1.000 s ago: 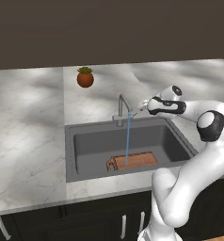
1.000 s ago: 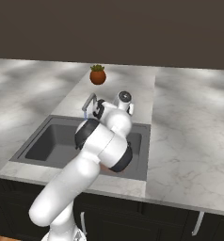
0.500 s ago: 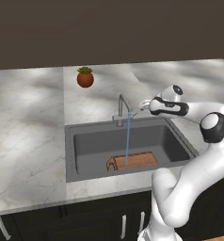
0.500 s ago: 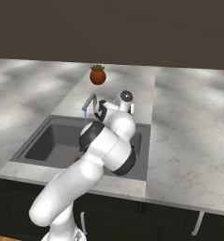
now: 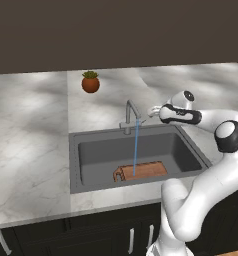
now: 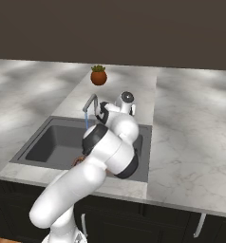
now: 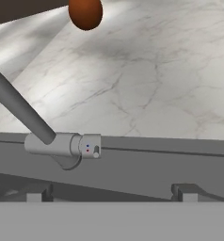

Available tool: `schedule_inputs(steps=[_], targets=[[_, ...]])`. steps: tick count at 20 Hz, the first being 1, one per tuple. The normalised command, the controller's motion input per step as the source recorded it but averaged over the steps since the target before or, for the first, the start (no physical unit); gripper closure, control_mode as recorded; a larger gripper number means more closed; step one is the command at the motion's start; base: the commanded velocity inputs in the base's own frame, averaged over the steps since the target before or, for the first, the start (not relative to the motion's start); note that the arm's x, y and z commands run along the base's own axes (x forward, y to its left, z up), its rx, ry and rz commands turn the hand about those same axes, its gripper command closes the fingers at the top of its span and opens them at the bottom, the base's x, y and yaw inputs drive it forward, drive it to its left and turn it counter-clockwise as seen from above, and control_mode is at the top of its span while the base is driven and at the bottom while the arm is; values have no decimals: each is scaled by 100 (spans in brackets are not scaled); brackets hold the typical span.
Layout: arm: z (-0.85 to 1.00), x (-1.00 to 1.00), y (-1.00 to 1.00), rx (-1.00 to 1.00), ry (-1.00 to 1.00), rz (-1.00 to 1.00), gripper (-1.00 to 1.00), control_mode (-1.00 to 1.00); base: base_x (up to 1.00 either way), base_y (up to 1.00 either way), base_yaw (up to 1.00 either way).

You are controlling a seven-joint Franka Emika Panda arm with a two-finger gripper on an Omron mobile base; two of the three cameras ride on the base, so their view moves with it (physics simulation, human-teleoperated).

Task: Turn on the sink faucet with hot water and rinse the cutting board for ten seconds, then turn off the faucet. Push the cutting board to reach the water if necessary.

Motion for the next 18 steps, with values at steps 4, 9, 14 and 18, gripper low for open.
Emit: schedule_inputs(steps=[4, 9, 14, 18], targets=[[0, 0, 0, 0, 0, 0, -100, -100, 0, 0, 0], [0, 0, 0, 0, 0, 0, -100, -100, 0, 0, 0], [0, 0, 0, 0, 0, 0, -100, -100, 0, 0, 0], [0, 0, 0, 0, 0, 0, -100, -100, 0, 0, 0]])
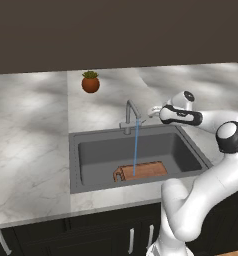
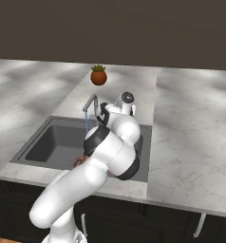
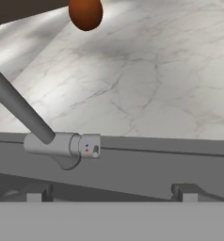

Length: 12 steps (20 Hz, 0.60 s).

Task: Turn on the sink faucet with hot water and rinse the cutting board for ten seconds, then turn off the faucet. Push the cutting board to reach the water if necessary.

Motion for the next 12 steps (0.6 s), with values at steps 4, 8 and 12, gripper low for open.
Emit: schedule_inputs(steps=[4, 8, 12], targets=[[0, 0, 0, 0, 0, 0, -100, -100, 0, 0, 0], [0, 0, 0, 0, 0, 0, -100, -100, 0, 0, 0], [0, 0, 0, 0, 0, 0, -100, -100, 0, 0, 0]])
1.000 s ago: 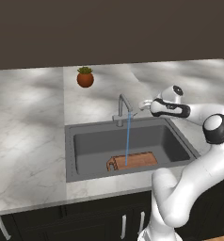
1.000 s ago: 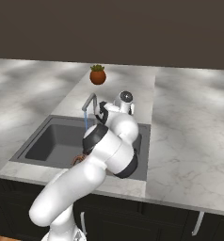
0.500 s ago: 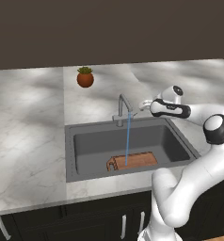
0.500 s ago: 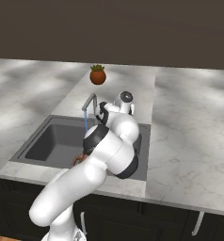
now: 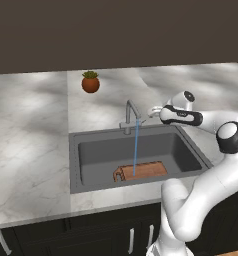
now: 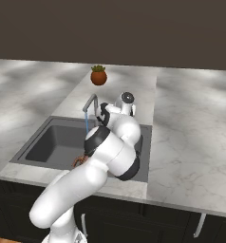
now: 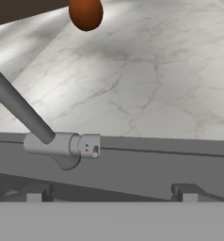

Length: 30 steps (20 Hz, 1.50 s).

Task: Turn on the sink faucet with hot water and rinse the cutting board for ten seconds, then turn off the faucet. Push the cutting board to reach the water if necessary.

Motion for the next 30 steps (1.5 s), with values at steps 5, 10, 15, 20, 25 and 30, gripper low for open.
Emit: schedule_inputs(steps=[5, 10, 15, 20, 25, 30], targets=[[0, 0, 0, 0, 0, 0, -100, -100, 0, 0, 0], [0, 0, 0, 0, 0, 0, -100, -100, 0, 0, 0], [0, 0, 0, 0, 0, 0, -100, -100, 0, 0, 0], [0, 0, 0, 0, 0, 0, -100, -100, 0, 0, 0], [0, 0, 0, 0, 0, 0, -100, -100, 0, 0, 0], [0, 0, 0, 0, 0, 0, -100, -100, 0, 0, 0]])
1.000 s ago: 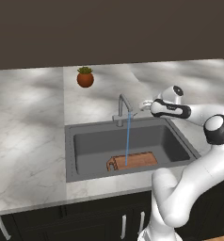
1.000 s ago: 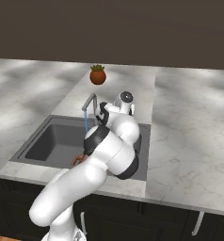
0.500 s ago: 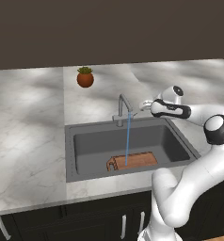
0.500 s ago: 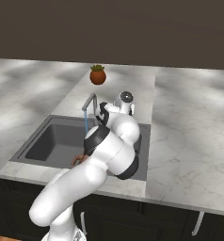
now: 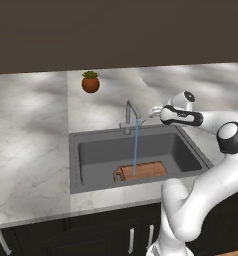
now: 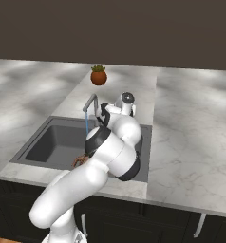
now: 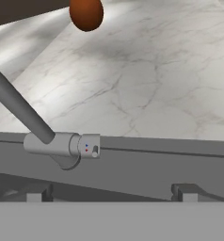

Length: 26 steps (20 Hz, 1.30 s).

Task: Turn on the sink faucet with hot water and rinse the cutting board for ten seconds, then turn off the faucet. Push the cutting board to reach the water if necessary.

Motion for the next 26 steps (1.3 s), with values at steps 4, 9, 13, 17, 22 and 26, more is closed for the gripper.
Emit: schedule_inputs(steps=[4, 9, 13, 17, 22, 26], targets=[[0, 0, 0, 0, 0, 0, -100, -100, 0, 0, 0], [0, 0, 0, 0, 0, 0, -100, -100, 0, 0, 0], [0, 0, 0, 0, 0, 0, -100, -100, 0, 0, 0], [0, 0, 0, 0, 0, 0, -100, -100, 0, 0, 0], [0, 0, 0, 0, 0, 0, -100, -100, 0, 0, 0], [0, 0, 0, 0, 0, 0, -100, -100, 0, 0, 0]])
